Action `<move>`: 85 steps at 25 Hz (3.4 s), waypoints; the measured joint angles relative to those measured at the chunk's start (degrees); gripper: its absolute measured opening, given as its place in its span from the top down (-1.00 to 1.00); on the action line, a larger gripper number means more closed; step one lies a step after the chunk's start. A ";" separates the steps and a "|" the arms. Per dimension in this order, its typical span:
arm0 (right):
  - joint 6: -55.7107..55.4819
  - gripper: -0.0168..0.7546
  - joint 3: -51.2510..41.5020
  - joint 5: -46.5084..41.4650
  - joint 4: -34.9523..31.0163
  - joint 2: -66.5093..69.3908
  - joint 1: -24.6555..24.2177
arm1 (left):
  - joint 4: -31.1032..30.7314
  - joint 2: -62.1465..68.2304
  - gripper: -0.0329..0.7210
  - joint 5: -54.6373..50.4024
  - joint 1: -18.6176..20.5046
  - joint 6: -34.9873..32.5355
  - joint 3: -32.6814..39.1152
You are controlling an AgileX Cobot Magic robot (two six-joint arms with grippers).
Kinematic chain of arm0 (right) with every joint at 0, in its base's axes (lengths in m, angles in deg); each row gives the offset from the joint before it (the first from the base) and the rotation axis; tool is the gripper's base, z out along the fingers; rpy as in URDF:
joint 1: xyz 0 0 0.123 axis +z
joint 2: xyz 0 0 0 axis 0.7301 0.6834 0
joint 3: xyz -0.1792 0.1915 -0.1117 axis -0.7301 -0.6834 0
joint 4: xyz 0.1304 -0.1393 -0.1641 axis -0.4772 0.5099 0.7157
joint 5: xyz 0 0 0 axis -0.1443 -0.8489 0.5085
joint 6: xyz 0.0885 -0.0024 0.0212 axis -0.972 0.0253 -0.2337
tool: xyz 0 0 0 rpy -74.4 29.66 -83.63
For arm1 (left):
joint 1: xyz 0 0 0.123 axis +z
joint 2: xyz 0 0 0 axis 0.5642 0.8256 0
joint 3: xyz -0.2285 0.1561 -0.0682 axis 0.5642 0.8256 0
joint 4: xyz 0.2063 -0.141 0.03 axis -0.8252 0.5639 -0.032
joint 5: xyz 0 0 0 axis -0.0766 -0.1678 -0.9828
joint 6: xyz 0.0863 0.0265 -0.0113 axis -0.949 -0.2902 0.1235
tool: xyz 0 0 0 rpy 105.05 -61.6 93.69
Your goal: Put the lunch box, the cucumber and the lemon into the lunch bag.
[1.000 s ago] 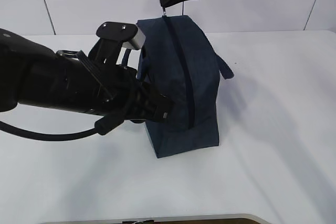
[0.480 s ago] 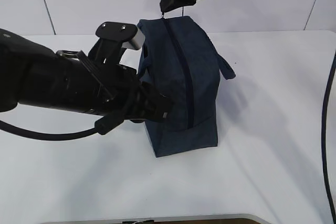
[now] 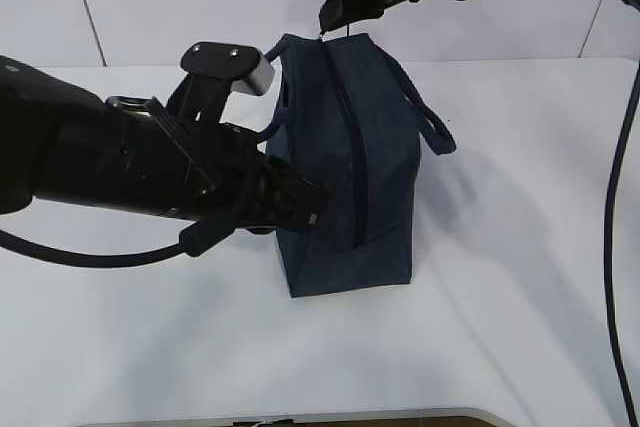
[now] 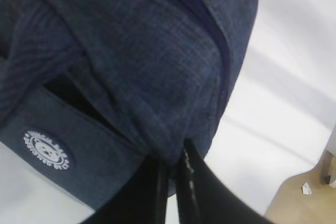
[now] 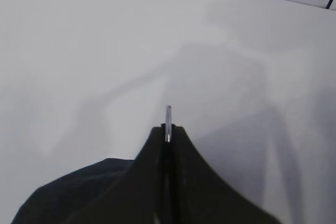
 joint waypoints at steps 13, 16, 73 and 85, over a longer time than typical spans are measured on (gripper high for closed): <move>0.17 0.94 7.93 -11.57 7.22 0.24 -0.28 | 0.10 0.00 0.94 9.21 0.00 0.00 0.00; 1.77 0.94 10.17 -14.21 8.79 0.24 -0.43 | 0.10 0.00 0.94 13.31 0.00 0.00 0.00; 5.92 0.94 -32.36 -14.47 3.73 -27.97 -0.95 | -0.21 0.08 0.95 46.01 2.85 -0.18 0.22; 5.92 0.94 -32.76 -14.34 4.05 -27.98 -1.05 | -0.32 0.08 0.04 37.37 3.55 -5.72 0.22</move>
